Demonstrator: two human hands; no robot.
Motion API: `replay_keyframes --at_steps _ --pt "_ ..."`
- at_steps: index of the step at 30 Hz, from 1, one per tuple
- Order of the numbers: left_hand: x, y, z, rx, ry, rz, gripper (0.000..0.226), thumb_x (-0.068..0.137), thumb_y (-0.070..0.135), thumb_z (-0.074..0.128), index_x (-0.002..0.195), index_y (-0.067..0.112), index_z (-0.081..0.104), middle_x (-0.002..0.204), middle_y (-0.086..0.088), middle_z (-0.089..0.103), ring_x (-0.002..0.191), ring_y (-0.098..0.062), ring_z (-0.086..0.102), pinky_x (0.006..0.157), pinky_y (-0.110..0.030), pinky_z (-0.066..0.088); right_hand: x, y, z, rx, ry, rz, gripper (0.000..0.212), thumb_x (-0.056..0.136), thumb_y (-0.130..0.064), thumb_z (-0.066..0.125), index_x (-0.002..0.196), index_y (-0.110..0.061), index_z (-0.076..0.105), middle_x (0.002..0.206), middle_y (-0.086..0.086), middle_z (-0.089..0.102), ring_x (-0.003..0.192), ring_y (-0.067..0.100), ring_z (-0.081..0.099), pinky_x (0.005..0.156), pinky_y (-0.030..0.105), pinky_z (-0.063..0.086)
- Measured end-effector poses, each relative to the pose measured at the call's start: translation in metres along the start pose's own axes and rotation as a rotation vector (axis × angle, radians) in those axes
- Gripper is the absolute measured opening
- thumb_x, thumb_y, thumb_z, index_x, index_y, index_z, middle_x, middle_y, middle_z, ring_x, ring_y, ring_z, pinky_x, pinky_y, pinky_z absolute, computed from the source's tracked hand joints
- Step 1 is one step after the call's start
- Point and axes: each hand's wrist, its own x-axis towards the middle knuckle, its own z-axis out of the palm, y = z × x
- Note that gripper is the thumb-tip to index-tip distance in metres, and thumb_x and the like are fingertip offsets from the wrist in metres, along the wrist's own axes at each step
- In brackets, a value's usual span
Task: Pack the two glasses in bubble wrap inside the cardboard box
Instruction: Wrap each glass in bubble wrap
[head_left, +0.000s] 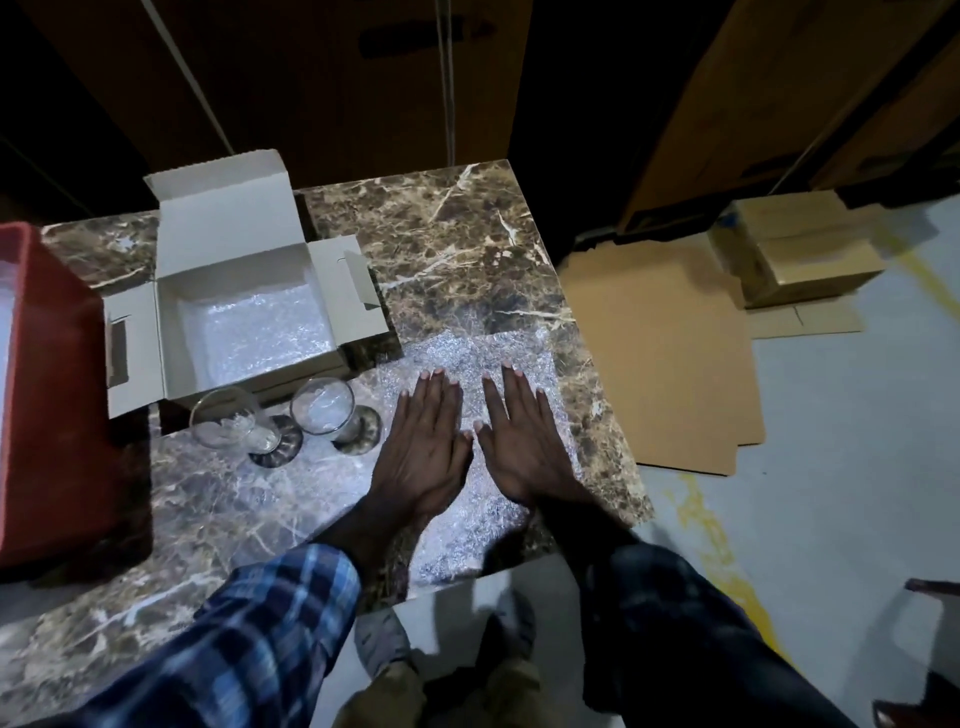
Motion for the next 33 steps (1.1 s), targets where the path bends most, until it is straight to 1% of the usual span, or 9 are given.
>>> replay_keyframes --at_steps 5,10,13,16,17,20,23,29,33 --pt "0.001 -0.002 0.015 0.023 0.030 -0.113 0.066 0.105 0.045 0.028 0.159 0.008 0.017 0.166 -0.014 0.007 0.155 -0.028 0.004 0.125 -0.049 0.006 0.008 0.037 -0.002 -0.030 -0.037 -0.065 0.067 0.105 -0.056 0.017 0.161 -0.022 0.000 0.167 0.006 -0.013 0.154 0.022 -0.011 0.124 0.046 -0.003" --pt "-0.013 0.003 0.015 -0.011 0.081 -0.173 0.065 0.107 0.046 0.031 0.159 0.010 0.017 0.167 -0.010 0.008 0.155 -0.025 0.004 0.124 -0.039 -0.006 -0.016 0.073 -0.016 -0.032 0.010 -0.101 0.073 0.104 -0.059 0.020 0.161 -0.016 0.002 0.166 0.013 -0.012 0.154 0.027 -0.009 0.125 0.044 -0.002" --pt "-0.047 0.008 0.011 0.009 0.063 -0.030 0.065 0.106 0.049 0.024 0.157 0.010 0.028 0.165 -0.010 0.016 0.154 -0.026 0.012 0.125 -0.044 0.005 -0.047 0.070 -0.019 0.011 -0.019 -0.282 0.071 0.102 -0.057 0.027 0.159 -0.015 0.017 0.167 0.012 -0.002 0.154 0.026 0.002 0.124 0.045 0.002" --pt "-0.096 0.018 0.020 -0.016 0.024 0.145 0.063 0.105 0.049 0.034 0.154 0.010 0.037 0.164 -0.010 0.023 0.153 -0.026 0.016 0.123 -0.048 0.016 -0.085 0.064 -0.004 0.122 0.037 -0.545 0.055 0.096 -0.044 0.054 0.136 -0.006 0.058 0.154 0.018 0.041 0.140 0.033 0.043 0.115 0.051 0.035" --pt "-0.111 0.023 0.023 -0.028 0.016 0.188 0.063 0.104 0.049 0.039 0.153 0.010 0.037 0.164 -0.010 0.024 0.153 -0.026 0.017 0.122 -0.049 0.017 -0.093 0.064 0.004 0.140 0.065 -0.606 0.050 0.093 -0.041 0.059 0.127 -0.005 0.064 0.148 0.019 0.050 0.134 0.034 0.050 0.111 0.049 0.040" --pt "-0.138 0.033 0.033 -0.026 0.007 0.219 0.067 0.101 0.049 0.048 0.154 0.010 0.035 0.165 -0.008 0.022 0.153 -0.026 0.019 0.122 -0.049 0.017 -0.105 0.064 0.015 0.149 0.100 -0.654 0.044 0.087 -0.034 0.066 0.120 -0.005 0.068 0.140 0.017 0.058 0.128 0.033 0.054 0.107 0.046 0.043" --pt "-0.139 0.036 0.034 0.012 0.030 0.193 0.063 0.103 0.050 0.043 0.152 0.011 0.039 0.164 -0.009 0.026 0.152 -0.025 0.021 0.120 -0.050 0.020 -0.107 0.063 0.018 0.130 0.176 -0.680 0.036 0.086 -0.026 0.068 0.113 -0.004 0.071 0.132 0.017 0.063 0.121 0.033 0.059 0.103 0.046 0.048" --pt "-0.138 0.032 0.038 0.092 0.110 0.256 0.048 0.100 0.037 0.051 0.138 0.010 0.058 0.152 -0.011 0.047 0.144 -0.027 0.040 0.114 -0.051 0.032 -0.114 0.067 0.025 0.070 0.227 -0.719 0.025 0.090 -0.015 0.062 0.110 -0.003 0.071 0.126 0.015 0.066 0.115 0.032 0.062 0.098 0.044 0.050" --pt "-0.138 0.027 0.035 0.014 0.219 0.311 0.033 0.102 0.024 0.050 0.122 0.007 0.069 0.137 -0.009 0.062 0.131 -0.028 0.056 0.107 -0.048 0.042 -0.117 0.072 0.024 0.065 0.231 -0.684 0.024 0.089 -0.010 0.066 0.110 -0.002 0.071 0.124 0.014 0.067 0.112 0.031 0.061 0.096 0.043 0.051"
